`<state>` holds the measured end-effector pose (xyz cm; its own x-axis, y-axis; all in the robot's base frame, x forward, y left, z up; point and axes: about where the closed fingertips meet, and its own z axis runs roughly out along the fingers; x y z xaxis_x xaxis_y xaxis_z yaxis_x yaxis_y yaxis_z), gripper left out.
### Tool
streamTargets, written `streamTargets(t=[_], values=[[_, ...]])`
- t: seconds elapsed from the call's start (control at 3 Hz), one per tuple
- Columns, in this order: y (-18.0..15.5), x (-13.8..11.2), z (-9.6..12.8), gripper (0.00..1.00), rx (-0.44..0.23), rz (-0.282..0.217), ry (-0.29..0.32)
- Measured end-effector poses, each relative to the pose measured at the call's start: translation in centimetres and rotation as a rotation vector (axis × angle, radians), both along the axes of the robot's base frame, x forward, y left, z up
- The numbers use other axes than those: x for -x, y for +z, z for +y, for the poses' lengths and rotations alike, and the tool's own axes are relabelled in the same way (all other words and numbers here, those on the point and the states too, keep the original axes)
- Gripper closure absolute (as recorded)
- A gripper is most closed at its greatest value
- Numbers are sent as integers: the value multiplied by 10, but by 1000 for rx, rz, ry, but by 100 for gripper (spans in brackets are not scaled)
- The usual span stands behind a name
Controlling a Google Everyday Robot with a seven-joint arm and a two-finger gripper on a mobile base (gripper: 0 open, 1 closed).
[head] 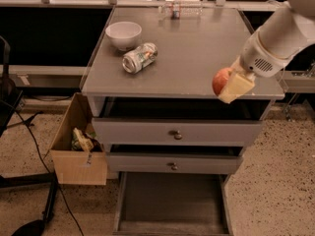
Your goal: Place apple into bottom drawer
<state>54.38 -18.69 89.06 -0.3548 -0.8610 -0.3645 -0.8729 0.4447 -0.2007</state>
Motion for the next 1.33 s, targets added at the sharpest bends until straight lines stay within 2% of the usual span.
streamTargets(t=[0.33,0.67,1.0,1.33], values=[[-3,24,5,100,-1,19,31],[-20,70,15,100,-29,62,73],[-46,99,17,100,-68,98,90],[-87,109,17,100,-122,107,91]])
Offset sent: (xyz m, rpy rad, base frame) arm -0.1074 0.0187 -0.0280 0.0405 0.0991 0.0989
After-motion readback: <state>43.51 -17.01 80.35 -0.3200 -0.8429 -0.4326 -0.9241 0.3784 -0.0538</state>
